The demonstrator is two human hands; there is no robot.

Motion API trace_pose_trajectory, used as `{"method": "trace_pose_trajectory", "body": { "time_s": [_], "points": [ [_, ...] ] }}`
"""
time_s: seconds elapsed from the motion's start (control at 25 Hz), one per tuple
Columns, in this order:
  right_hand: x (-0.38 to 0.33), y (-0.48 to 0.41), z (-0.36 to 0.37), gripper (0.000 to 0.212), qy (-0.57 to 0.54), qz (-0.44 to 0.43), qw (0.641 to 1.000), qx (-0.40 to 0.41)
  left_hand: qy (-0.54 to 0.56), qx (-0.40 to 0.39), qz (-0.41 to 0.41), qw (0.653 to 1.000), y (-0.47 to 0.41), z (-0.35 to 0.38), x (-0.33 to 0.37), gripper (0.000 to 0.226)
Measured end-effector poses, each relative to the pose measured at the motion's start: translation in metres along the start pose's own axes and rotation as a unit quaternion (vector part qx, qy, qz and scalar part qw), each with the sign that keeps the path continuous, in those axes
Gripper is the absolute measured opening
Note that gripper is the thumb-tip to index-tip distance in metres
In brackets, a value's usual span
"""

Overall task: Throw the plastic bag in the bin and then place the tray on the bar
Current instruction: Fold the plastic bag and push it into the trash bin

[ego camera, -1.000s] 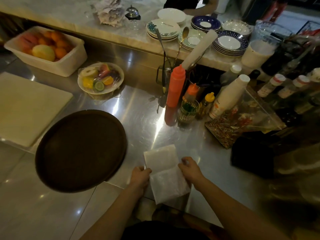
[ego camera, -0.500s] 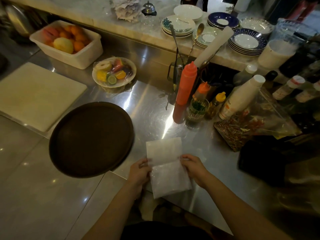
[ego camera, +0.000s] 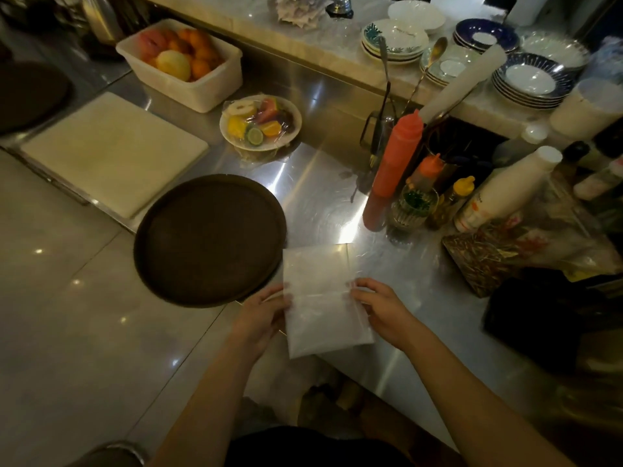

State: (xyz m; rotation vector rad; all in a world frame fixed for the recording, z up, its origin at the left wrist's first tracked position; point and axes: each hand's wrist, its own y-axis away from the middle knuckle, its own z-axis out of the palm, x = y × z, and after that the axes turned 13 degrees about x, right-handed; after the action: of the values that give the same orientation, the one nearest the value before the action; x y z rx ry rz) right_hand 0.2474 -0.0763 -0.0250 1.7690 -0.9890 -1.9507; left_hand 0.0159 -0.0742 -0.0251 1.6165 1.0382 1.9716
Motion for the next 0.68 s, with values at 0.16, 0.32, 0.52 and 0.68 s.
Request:
{"method": "trace_pose_trajectory", "body": {
  "time_s": [0.16, 0.32, 0.52, 0.68],
  "points": [
    [-0.005, 0.016, 0.028, 0.028, 0.019, -0.017, 0.999, -0.032, 0.015, -0.012, 0.013, 1.0, 0.008, -0.04, 0.015, 0.029],
    [-0.006, 0.043, 0.073, 0.028, 0.039, -0.031, 0.996, -0.069, 0.043, -0.016, 0.029, 0.999, 0.017, -0.093, 0.029, 0.031],
    [-0.005, 0.073, 0.139, 0.03, 0.102, -0.041, 0.986, -0.122, 0.065, -0.014, 0.069, 0.995, 0.036, -0.17, 0.029, 0.032],
    [-0.001, 0.095, 0.199, 0.025, 0.152, -0.057, 0.972, -0.17, 0.069, 0.006, 0.09, 0.994, 0.055, -0.236, 0.019, 0.03]
  ]
}}
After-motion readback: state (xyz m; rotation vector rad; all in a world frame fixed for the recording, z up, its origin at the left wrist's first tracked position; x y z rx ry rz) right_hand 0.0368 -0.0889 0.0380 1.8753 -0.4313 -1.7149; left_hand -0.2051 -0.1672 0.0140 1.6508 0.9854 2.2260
